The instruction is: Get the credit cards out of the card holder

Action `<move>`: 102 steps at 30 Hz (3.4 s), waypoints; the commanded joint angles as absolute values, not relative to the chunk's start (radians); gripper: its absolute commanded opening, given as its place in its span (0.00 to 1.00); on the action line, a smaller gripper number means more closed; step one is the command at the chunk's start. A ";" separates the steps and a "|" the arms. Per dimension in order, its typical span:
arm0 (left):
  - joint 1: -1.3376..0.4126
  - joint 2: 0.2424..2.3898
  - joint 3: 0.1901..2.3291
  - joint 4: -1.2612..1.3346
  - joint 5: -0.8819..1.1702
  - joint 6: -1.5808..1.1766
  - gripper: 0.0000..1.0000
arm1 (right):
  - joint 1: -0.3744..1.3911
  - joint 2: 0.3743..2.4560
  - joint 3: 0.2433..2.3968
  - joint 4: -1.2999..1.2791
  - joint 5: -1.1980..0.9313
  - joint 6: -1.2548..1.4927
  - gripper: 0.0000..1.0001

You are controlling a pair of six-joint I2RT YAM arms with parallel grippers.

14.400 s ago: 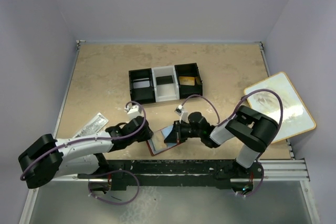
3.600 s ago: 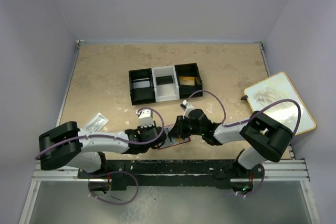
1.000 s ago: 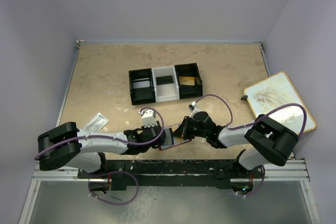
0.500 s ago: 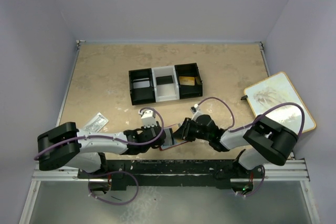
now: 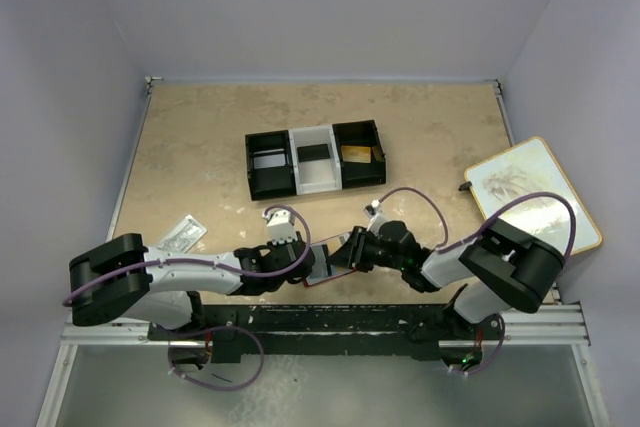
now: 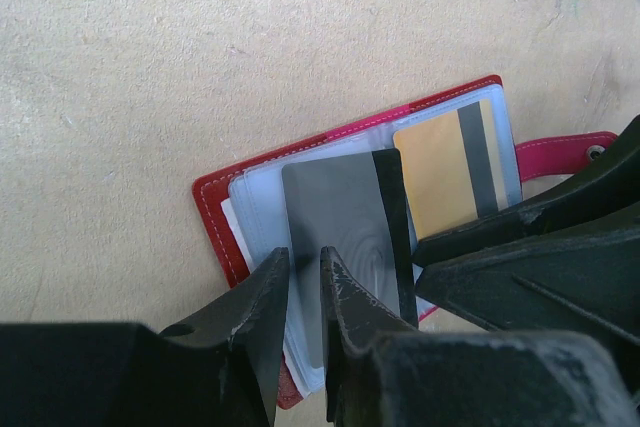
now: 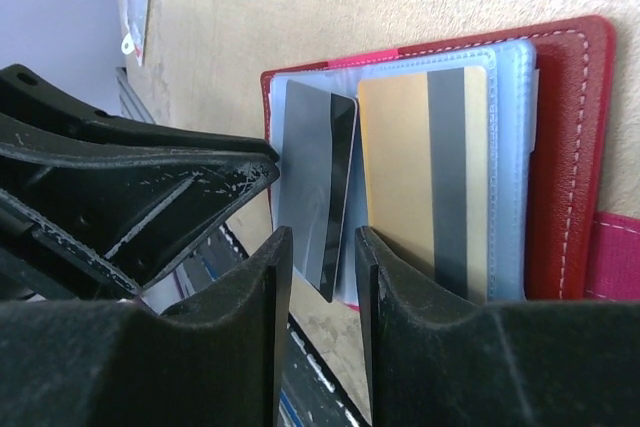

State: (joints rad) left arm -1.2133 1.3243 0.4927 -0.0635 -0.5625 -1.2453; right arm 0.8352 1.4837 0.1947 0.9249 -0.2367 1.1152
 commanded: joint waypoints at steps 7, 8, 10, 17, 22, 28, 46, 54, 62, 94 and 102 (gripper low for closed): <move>-1.218 1.328 0.486 -0.103 -0.569 -1.241 0.17 | 0.824 1.639 0.096 1.295 -0.259 1.149 0.47; -1.218 1.328 0.486 -0.106 -0.569 -1.240 0.17 | 0.824 1.653 0.109 1.279 -0.274 1.141 0.46; -1.218 1.326 0.482 -0.104 -0.571 -1.241 0.17 | 0.824 1.684 0.119 1.295 -0.285 1.138 0.43; -1.218 1.329 0.485 -0.099 -0.563 -1.243 0.17 | 0.824 1.768 0.147 1.312 -0.286 1.164 0.39; -1.218 1.327 0.482 -0.096 -0.563 -1.242 0.17 | 0.824 1.787 0.136 1.345 -0.263 1.205 0.33; -1.218 1.321 0.481 -0.113 -0.567 -1.238 0.17 | 0.824 1.777 0.144 1.359 -0.268 1.198 0.16; -1.218 1.308 0.469 -0.111 -0.569 -1.243 0.17 | 0.804 1.660 0.083 1.290 -0.219 1.182 0.03; -1.218 1.327 0.483 -0.096 -0.549 -1.221 0.16 | 0.802 1.619 0.148 1.173 -0.236 1.163 0.17; -1.218 1.345 0.494 -0.097 -0.536 -1.217 0.15 | 0.802 1.741 0.180 1.315 -0.310 1.186 0.22; -1.218 1.323 0.503 -0.156 -0.550 -1.205 0.13 | 0.756 1.544 0.124 1.176 -0.265 1.116 0.00; -1.218 1.312 0.506 -0.150 -0.554 -1.203 0.13 | 0.756 1.335 0.222 0.817 -0.185 0.980 0.00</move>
